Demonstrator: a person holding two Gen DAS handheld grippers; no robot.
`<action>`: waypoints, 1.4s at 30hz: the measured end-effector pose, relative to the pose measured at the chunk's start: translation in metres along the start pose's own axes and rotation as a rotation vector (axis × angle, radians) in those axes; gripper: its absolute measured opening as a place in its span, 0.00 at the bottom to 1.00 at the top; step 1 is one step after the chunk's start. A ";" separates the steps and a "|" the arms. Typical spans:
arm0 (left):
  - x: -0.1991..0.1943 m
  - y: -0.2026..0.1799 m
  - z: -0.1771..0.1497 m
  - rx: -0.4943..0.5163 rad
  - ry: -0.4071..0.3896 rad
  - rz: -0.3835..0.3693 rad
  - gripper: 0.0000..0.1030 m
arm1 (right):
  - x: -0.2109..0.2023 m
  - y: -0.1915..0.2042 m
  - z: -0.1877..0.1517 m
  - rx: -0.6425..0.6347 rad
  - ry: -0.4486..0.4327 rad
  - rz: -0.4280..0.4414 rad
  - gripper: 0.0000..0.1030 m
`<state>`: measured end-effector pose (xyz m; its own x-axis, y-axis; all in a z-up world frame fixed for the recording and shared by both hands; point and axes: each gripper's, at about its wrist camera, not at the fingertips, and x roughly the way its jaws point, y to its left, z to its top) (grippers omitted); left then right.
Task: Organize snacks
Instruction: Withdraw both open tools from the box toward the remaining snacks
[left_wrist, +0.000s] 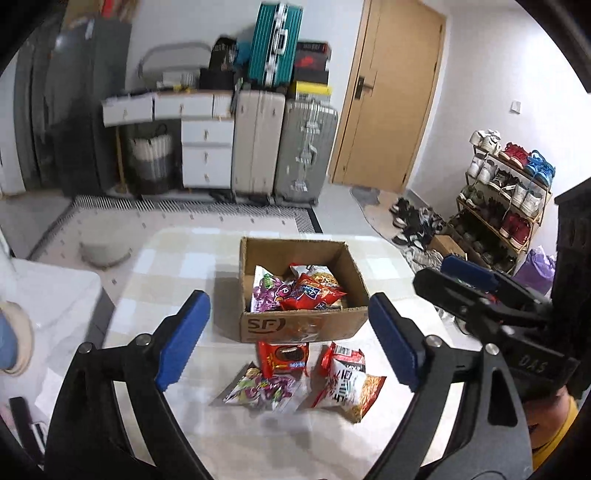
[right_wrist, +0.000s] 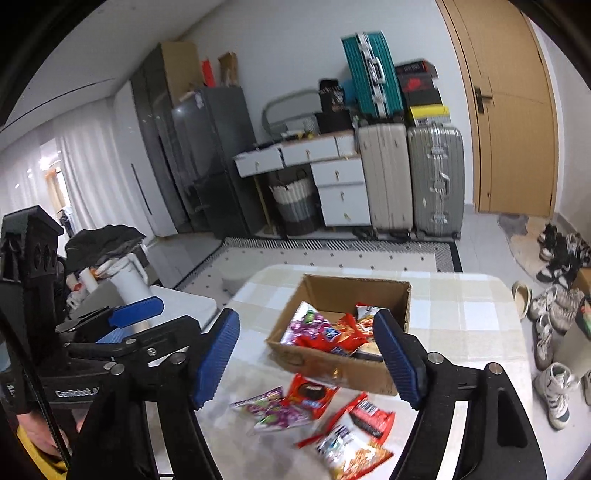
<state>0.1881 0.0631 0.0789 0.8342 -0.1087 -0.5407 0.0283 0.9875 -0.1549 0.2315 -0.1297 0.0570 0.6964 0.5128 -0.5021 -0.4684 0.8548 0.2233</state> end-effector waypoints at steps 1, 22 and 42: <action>-0.018 -0.003 -0.007 0.009 -0.028 -0.001 0.85 | -0.012 0.005 -0.004 -0.006 -0.018 -0.002 0.78; -0.170 -0.006 -0.143 0.039 -0.153 0.078 0.99 | -0.135 0.057 -0.114 0.044 -0.168 0.104 0.99; -0.062 0.020 -0.159 -0.016 0.009 0.057 0.99 | -0.079 0.034 -0.147 0.071 -0.093 0.086 0.99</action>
<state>0.0491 0.0714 -0.0219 0.8292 -0.0531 -0.5564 -0.0283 0.9902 -0.1366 0.0806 -0.1532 -0.0191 0.7044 0.5867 -0.3995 -0.4913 0.8092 0.3222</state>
